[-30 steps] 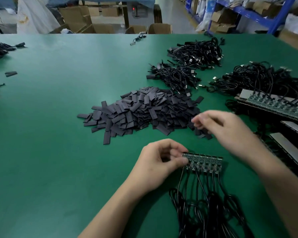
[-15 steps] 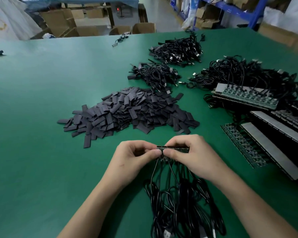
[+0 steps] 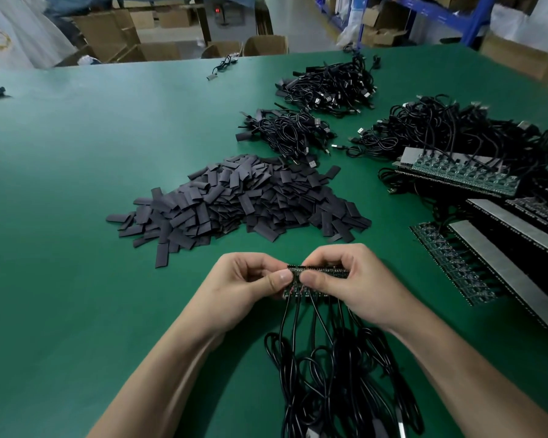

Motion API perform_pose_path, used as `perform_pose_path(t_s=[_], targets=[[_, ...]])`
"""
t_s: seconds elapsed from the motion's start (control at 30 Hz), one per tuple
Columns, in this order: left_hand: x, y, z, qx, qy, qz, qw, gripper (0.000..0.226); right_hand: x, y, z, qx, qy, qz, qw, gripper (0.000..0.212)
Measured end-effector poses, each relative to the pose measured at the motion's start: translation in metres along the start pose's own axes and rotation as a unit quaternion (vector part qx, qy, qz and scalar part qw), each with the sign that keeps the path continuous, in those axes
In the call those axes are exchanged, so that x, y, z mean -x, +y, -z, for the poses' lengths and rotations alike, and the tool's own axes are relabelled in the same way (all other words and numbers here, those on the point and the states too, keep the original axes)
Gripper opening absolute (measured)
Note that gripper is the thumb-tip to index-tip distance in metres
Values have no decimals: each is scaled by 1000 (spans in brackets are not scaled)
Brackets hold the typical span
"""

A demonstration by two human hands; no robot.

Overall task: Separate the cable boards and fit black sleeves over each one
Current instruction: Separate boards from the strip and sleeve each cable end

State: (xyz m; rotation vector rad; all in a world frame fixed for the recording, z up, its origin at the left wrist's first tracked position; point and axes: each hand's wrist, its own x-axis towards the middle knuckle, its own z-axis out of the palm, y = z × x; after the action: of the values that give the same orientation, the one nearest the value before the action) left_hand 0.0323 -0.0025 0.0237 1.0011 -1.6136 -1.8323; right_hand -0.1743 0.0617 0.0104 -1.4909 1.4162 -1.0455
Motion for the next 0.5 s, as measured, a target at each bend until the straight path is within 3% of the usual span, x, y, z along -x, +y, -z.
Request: perform_pose_path(t_s=[0.33, 0.4, 0.5], targets=[[2, -3, 0, 59, -18, -1, 998, 10, 1, -3, 1, -88, -38, 0, 995, 10], [2, -3, 1, 52, -10, -5, 999, 16, 0, -5, 3, -70, -30, -9, 997, 5], [2, -3, 5, 32, 0, -22, 999, 22, 2, -4, 10, 41, 1, -17, 999, 4]])
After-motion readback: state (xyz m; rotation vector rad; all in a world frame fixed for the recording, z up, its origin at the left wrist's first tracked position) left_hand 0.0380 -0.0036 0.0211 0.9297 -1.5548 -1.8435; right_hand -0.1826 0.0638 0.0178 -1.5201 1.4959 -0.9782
